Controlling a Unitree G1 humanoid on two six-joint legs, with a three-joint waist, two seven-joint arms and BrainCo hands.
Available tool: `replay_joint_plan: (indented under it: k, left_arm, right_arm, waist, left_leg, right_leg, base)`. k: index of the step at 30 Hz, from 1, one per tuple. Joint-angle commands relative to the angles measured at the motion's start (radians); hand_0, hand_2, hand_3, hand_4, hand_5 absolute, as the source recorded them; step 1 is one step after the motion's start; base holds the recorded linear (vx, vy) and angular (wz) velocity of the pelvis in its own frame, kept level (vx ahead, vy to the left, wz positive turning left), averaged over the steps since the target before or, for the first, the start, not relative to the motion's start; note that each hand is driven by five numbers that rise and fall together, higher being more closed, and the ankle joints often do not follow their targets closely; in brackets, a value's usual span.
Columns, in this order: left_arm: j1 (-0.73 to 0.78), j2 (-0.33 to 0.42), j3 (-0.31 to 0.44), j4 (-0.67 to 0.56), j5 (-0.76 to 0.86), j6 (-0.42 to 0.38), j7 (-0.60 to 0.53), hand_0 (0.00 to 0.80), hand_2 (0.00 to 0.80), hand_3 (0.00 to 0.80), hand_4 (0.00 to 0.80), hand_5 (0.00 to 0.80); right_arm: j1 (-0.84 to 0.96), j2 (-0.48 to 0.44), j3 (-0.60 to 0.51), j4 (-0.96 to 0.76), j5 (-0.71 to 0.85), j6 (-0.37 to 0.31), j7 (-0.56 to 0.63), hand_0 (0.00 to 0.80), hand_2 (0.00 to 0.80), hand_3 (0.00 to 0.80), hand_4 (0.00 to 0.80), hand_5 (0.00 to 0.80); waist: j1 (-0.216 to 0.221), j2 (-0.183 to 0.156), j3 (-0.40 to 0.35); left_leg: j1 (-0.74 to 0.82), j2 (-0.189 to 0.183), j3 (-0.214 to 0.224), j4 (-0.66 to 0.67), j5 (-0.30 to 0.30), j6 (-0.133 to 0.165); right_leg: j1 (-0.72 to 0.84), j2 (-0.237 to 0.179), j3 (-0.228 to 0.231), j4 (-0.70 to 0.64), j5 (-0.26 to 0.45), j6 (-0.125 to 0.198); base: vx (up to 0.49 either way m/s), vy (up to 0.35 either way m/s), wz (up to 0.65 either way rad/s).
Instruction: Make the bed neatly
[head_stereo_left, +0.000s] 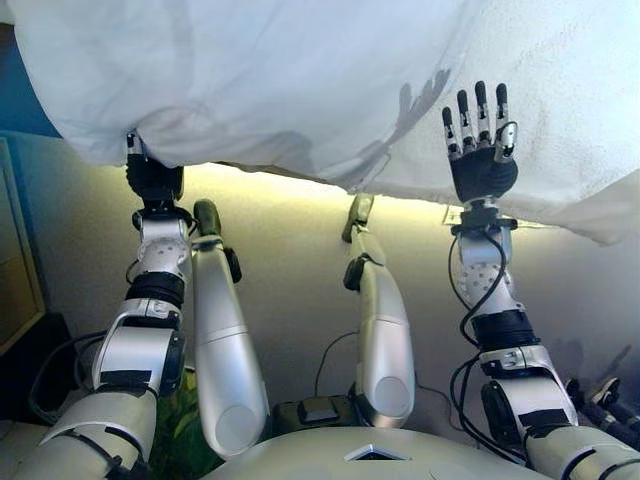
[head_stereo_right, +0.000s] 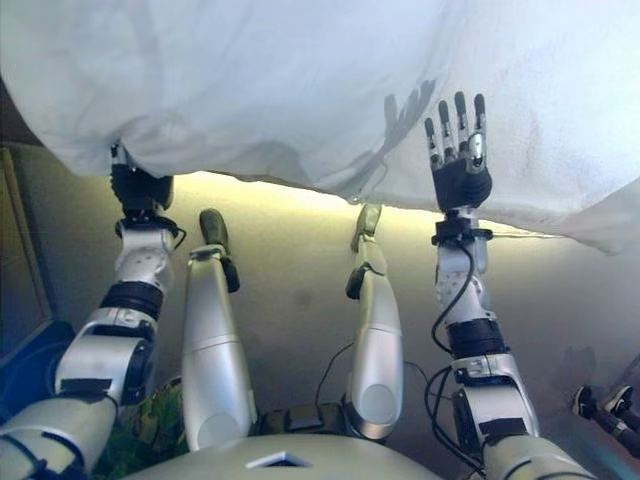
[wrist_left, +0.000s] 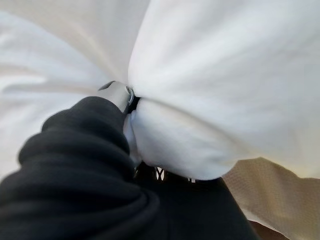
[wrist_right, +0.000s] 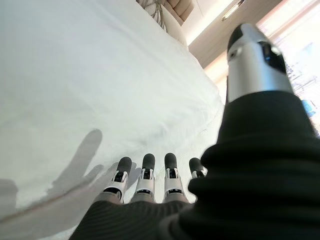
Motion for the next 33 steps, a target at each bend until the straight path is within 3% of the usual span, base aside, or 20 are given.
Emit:
replay_joint_plan:
  k: [1, 5, 10, 23, 33]
  left_arm:
    - [-0.051, -0.020, 0.009, 0.015, 0.036, -0.063, -0.037, 0.800, 0.800, 0.800, 0.800, 0.800]
    - [-0.057, 0.007, 0.039, 0.043, 0.068, -0.048, 0.010, 0.800, 0.800, 0.800, 0.800, 0.800]
    - [-0.037, 0.036, 0.081, 0.087, 0.097, -0.022, 0.064, 0.800, 0.800, 0.800, 0.800, 0.800]
    - [0.084, 0.013, 0.168, 0.158, 0.138, 0.032, 0.068, 0.800, 0.800, 0.800, 0.800, 0.800]
    - [0.130, 0.022, 0.221, 0.176, 0.117, 0.036, 0.135, 0.800, 0.800, 0.800, 0.800, 0.800]
  right_arm:
    - [-0.031, -0.098, -0.035, -0.024, 0.013, -0.136, -0.030, 0.000, 0.000, 0.000, 0.000, 0.000]
    - [-0.091, -0.098, -0.001, 0.065, 0.000, -0.190, -0.056, 0.000, 0.000, 0.000, 0.000, 0.000]
    - [-0.139, -0.101, 0.007, 0.147, -0.021, -0.212, -0.064, 0.000, 0.000, 0.000, 0.000, 0.000]
    - [-0.183, -0.114, 0.013, 0.253, -0.133, -0.252, -0.087, 0.000, 0.000, 0.000, 0.000, 0.000]
    - [-0.184, -0.127, -0.011, 0.273, -0.172, -0.257, -0.075, 0.000, 0.000, 0.000, 0.000, 0.000]
  waist:
    - [0.039, 0.084, 0.018]
    - [0.071, 0.122, 0.018]
    - [0.095, 0.170, 0.018]
    - [0.126, 0.272, 0.018]
    - [0.128, 0.295, 0.018]
  left_leg:
    - [0.066, -0.045, 0.021, -0.195, 0.131, 0.059]
    - [0.075, -0.057, 0.015, -0.190, 0.126, 0.062]
    - [0.092, -0.074, 0.013, -0.190, 0.125, 0.063]
    - [0.157, -0.113, 0.029, -0.207, 0.127, 0.050]
    - [0.166, -0.116, 0.039, -0.207, 0.128, 0.041]
  right_leg:
    - [0.000, -0.031, -0.009, 0.162, -0.107, -0.001]
    - [0.003, -0.061, -0.017, 0.184, -0.118, -0.002]
    - [0.006, -0.090, -0.018, 0.215, -0.139, -0.005]
    - [0.034, -0.146, -0.002, 0.247, -0.188, -0.012]
    - [0.029, -0.151, 0.010, 0.248, -0.194, -0.009]
  base:
    - [0.016, 0.002, 0.05]
    - [0.020, 0.020, 0.09]
    - [0.023, 0.081, 0.18]
    - [0.016, 0.116, 0.10]
    - [-0.013, 0.059, 0.02]
